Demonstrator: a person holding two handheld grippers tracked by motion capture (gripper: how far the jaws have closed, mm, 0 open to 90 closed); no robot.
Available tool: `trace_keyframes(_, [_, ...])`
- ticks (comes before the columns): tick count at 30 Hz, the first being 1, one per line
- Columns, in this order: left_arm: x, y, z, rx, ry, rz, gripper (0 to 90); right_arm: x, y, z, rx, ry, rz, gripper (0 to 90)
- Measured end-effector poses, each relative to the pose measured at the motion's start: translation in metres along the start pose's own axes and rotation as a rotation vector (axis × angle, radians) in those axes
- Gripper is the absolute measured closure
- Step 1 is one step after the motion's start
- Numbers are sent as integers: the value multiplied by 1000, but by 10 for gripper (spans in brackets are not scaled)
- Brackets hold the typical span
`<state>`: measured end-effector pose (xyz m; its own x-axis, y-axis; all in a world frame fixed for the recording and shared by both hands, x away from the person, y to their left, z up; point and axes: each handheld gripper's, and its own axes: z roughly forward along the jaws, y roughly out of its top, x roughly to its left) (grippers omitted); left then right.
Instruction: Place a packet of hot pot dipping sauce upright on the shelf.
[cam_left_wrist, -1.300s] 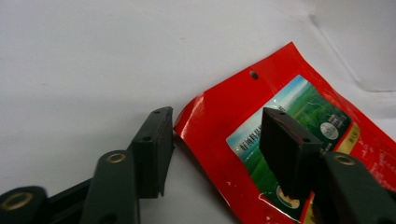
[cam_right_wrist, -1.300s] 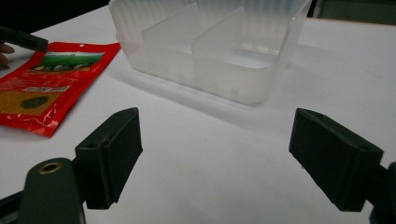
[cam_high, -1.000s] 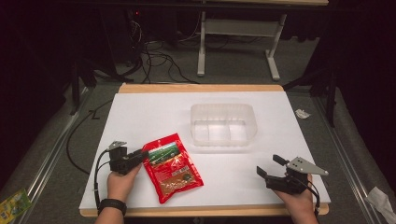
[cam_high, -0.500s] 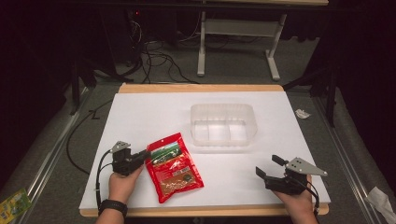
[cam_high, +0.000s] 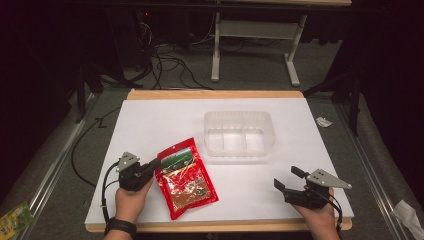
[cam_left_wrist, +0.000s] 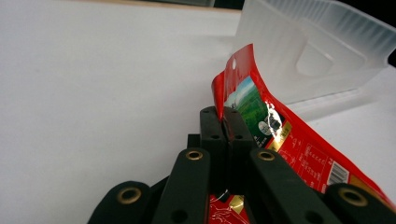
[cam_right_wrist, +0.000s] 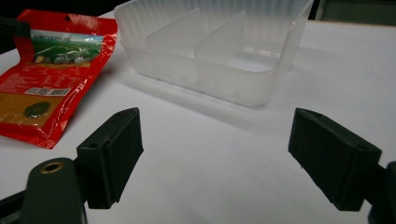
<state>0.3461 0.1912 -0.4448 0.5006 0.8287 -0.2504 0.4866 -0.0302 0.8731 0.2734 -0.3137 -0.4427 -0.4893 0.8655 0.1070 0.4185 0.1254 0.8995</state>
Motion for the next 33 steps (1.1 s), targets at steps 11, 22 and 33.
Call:
trace_keyframes(11, [-11, 8, -15, -63, -10, 36, 897, 11, 8, 11, 3, 32, -6, 102])
trace_keyframes(22, [-29, 18, -30, -145, -32, 76, 899, 47, 33, 46, 16, 188, -19, 42])
trace_keyframes(33, [-47, 25, -36, -194, -72, 103, 899, 79, 51, 99, 55, 258, -29, 79])
